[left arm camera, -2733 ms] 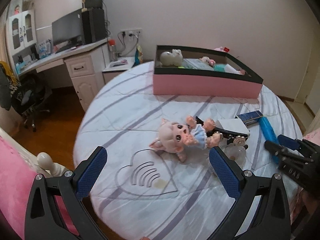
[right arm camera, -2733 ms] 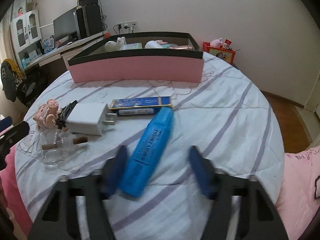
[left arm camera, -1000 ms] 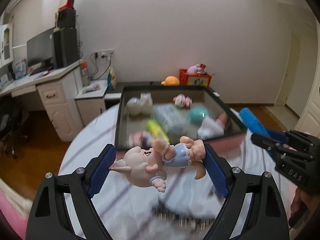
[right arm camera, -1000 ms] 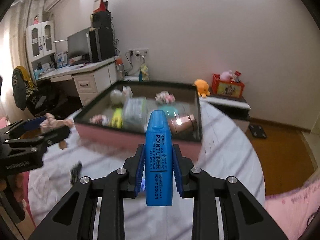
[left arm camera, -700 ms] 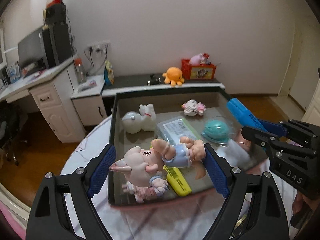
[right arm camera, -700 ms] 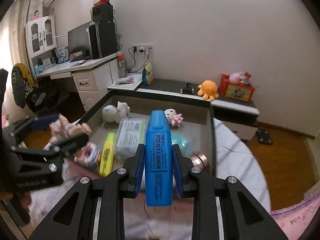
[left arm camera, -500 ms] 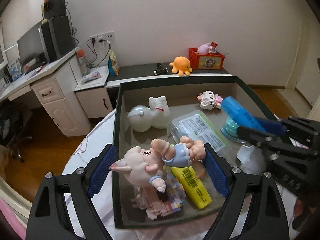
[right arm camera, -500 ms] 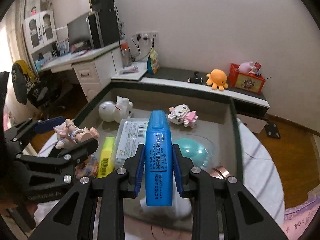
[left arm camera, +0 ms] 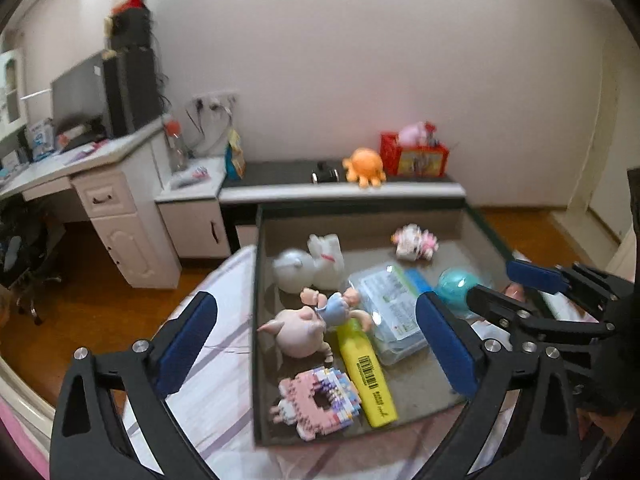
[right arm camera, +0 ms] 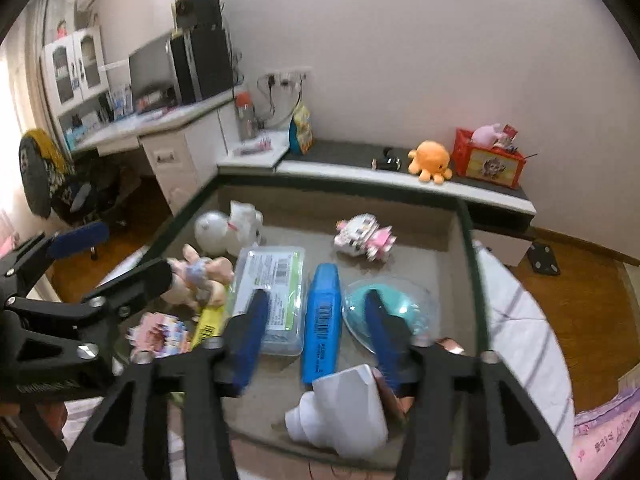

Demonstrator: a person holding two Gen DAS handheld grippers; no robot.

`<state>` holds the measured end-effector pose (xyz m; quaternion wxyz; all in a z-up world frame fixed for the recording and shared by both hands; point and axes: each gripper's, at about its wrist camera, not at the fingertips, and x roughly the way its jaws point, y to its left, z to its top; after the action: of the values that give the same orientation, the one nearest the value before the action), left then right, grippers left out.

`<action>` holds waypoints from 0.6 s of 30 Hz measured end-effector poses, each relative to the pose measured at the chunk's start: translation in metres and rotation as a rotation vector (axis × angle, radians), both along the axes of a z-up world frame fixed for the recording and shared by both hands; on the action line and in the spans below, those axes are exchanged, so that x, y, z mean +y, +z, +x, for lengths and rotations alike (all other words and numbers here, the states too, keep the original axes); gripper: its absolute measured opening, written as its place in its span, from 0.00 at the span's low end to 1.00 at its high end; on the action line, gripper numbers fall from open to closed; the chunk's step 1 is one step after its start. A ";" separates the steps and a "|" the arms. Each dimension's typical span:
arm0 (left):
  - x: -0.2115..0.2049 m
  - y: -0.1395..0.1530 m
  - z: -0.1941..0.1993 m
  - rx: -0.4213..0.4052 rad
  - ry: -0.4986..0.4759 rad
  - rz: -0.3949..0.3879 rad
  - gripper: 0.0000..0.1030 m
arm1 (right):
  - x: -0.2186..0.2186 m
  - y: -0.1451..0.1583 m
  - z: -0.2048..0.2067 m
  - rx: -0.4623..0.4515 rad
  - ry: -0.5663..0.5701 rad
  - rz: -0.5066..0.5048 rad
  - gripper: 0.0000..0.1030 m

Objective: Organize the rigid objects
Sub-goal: 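Withdraw both tools from the box toward the remaining items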

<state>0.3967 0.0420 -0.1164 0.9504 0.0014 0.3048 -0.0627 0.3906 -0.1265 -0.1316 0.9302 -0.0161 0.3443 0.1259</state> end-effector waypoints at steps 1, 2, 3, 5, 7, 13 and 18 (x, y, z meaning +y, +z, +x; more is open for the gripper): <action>0.002 0.007 -0.011 -0.025 0.003 -0.005 1.00 | -0.002 0.006 -0.007 -0.018 -0.001 0.005 0.65; 0.005 0.015 -0.028 -0.056 0.013 -0.008 1.00 | -0.004 0.015 -0.020 -0.048 -0.008 0.006 0.72; 0.007 0.021 -0.037 -0.075 0.024 -0.011 1.00 | -0.006 0.021 -0.030 -0.067 -0.019 0.003 0.77; 0.011 0.032 -0.068 -0.127 0.046 -0.019 1.00 | -0.012 0.039 -0.059 -0.135 -0.024 0.012 0.80; 0.012 0.039 -0.095 -0.166 0.062 -0.020 1.00 | -0.016 0.051 -0.086 -0.182 -0.039 0.020 0.80; -0.003 0.053 -0.180 -0.276 0.106 0.019 1.00 | -0.022 0.074 -0.178 -0.320 -0.067 0.038 1.00; -0.016 0.062 -0.231 -0.342 0.133 0.051 1.00 | -0.026 0.078 -0.232 -0.387 -0.112 0.033 1.00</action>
<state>0.1655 0.0259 -0.0543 0.9901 0.0160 0.1395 0.0092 0.1590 -0.1530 -0.0538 0.9847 -0.0057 0.1575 0.0744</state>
